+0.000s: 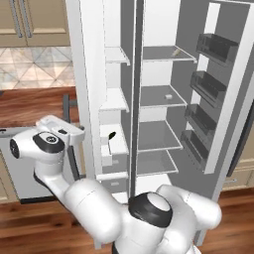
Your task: Pick up the frozen fish from the freezer, place it on any shelf in the fridge, and close the fridge and freezer doors when done.
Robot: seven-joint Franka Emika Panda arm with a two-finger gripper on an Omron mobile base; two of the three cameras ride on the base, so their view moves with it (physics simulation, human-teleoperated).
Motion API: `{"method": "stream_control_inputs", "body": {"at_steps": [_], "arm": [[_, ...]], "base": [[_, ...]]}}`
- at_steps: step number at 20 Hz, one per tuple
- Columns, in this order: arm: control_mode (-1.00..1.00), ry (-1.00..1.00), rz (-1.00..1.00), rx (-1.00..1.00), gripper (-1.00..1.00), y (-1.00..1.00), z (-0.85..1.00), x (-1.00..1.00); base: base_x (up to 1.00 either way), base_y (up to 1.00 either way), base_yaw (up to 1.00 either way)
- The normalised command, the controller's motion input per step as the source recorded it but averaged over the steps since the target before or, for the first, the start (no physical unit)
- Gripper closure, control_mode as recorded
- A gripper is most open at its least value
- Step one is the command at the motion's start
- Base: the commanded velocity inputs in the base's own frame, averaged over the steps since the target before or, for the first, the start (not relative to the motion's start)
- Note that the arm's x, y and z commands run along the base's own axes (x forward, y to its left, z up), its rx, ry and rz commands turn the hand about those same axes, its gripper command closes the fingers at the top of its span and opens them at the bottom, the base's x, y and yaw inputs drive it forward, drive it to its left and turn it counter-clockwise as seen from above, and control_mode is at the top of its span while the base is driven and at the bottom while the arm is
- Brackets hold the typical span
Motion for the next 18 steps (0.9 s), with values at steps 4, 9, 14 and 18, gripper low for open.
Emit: {"method": "stream_control_inputs", "body": {"at_steps": [4,9,14,18], "arm": [[-1.0,0.0,-0.03,-0.01,-1.0,-0.12,0.0,0.11],[-1.0,0.0,-0.01,-0.01,-1.0,-0.32,0.0,0.01],[-1.0,0.0,-0.01,-0.04,-1.0,-0.48,0.0,0.0],[-1.0,0.0,0.0,-0.04,-1.0,-0.63,0.0,0.0]], "base": [[0.0,0.0,0.0],[0.0,0.0,0.0],[0.0,0.0,0.0],[0.0,0.0,0.0]]}}
